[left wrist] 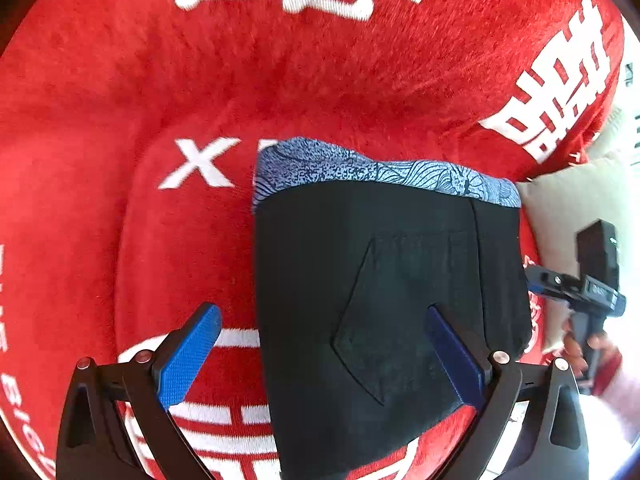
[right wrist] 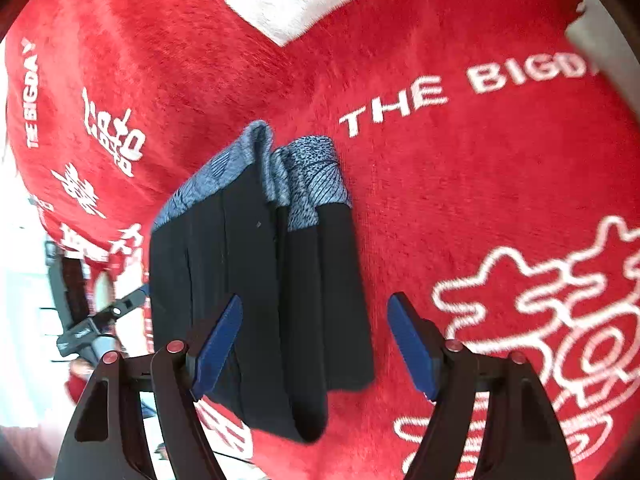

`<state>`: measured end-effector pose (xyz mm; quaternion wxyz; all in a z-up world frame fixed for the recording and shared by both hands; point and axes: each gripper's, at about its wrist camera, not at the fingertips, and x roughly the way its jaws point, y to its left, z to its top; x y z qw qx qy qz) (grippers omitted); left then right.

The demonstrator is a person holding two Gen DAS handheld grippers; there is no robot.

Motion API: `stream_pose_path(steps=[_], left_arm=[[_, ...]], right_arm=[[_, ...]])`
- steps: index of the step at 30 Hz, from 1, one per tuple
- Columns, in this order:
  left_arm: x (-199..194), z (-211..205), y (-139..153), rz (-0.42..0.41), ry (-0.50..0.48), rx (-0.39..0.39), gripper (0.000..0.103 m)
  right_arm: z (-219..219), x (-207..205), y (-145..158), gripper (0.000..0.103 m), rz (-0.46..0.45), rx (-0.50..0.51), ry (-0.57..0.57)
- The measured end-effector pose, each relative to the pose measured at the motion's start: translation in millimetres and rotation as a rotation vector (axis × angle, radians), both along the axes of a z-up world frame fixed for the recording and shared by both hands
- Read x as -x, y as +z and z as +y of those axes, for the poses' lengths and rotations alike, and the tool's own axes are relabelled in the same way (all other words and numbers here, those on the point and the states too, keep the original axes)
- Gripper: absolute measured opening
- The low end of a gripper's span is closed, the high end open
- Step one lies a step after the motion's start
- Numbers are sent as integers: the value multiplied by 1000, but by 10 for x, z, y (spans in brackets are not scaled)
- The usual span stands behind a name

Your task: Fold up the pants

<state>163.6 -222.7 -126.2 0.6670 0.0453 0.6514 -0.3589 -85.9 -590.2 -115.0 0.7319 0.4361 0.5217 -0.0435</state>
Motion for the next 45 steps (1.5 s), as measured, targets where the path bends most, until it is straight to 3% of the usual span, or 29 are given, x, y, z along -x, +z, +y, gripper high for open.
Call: stream_pose_path(steps=[7,14,18,20,25,38,45], left_arm=[[-90,-53,-259,116,-37,45,102],[-4,-245,-373,115,-58,21,101],[61,-261,-278,92,-43,62,81],[97,-272,-197,89,-45,59,71],[127,-265,-8,67,-24,65,61],[647,139,517,46,-85,34,60],[959,318,386,58,-80,-18,60]], right_arm=[[-8,-51,-235,78,-29,-121,65],[-3,-162,-318,78,-59,-168,91],[-30,-172,-353,66,-43,-185,67],[-16,-161,-327,51,-44,-188,62],[-12,-80,-179,40,-73,-219,21],[411,312,265,39,-68,-202,75],[706,727,122,39,-36,-230,43]])
